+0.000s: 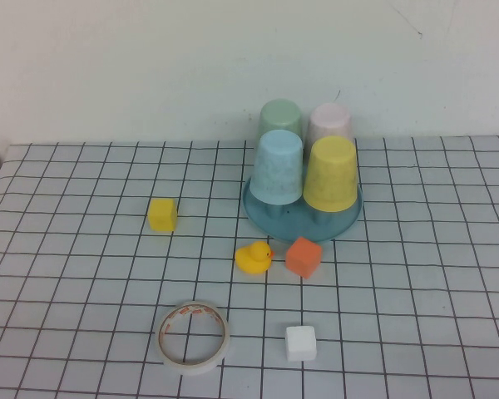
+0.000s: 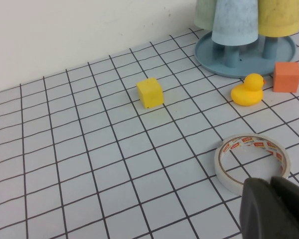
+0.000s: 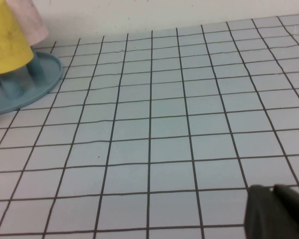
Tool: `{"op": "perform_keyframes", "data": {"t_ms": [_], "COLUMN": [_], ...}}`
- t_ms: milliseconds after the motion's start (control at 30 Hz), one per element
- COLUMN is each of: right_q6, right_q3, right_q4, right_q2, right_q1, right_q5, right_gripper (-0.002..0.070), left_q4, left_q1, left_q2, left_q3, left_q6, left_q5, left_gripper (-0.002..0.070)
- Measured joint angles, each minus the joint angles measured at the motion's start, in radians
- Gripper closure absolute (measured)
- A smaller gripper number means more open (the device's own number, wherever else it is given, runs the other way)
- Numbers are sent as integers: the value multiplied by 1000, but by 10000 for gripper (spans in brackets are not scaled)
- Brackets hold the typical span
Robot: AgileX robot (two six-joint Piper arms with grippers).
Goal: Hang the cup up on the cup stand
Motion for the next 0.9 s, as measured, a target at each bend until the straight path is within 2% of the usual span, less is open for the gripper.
{"op": "perform_keyframes", "data": {"t_ms": [667, 767, 900], "right_q6": [0, 0, 0], "right_q3": [0, 0, -1], "right_q4": [0, 0, 0], "right_q2": [0, 0, 0], "right_q1": [0, 1, 2], "right_q5": [2, 4, 7], "right_gripper": [664, 664, 664], "left_q4": [8, -3, -84], "left_q1": [3, 83, 243], "left_q2": [0, 0, 0], "left_q3": [32, 76, 113], "left_q6": [18, 157, 305], "left_q5": [-15, -97, -218], "left_gripper": [676, 676, 676]}}
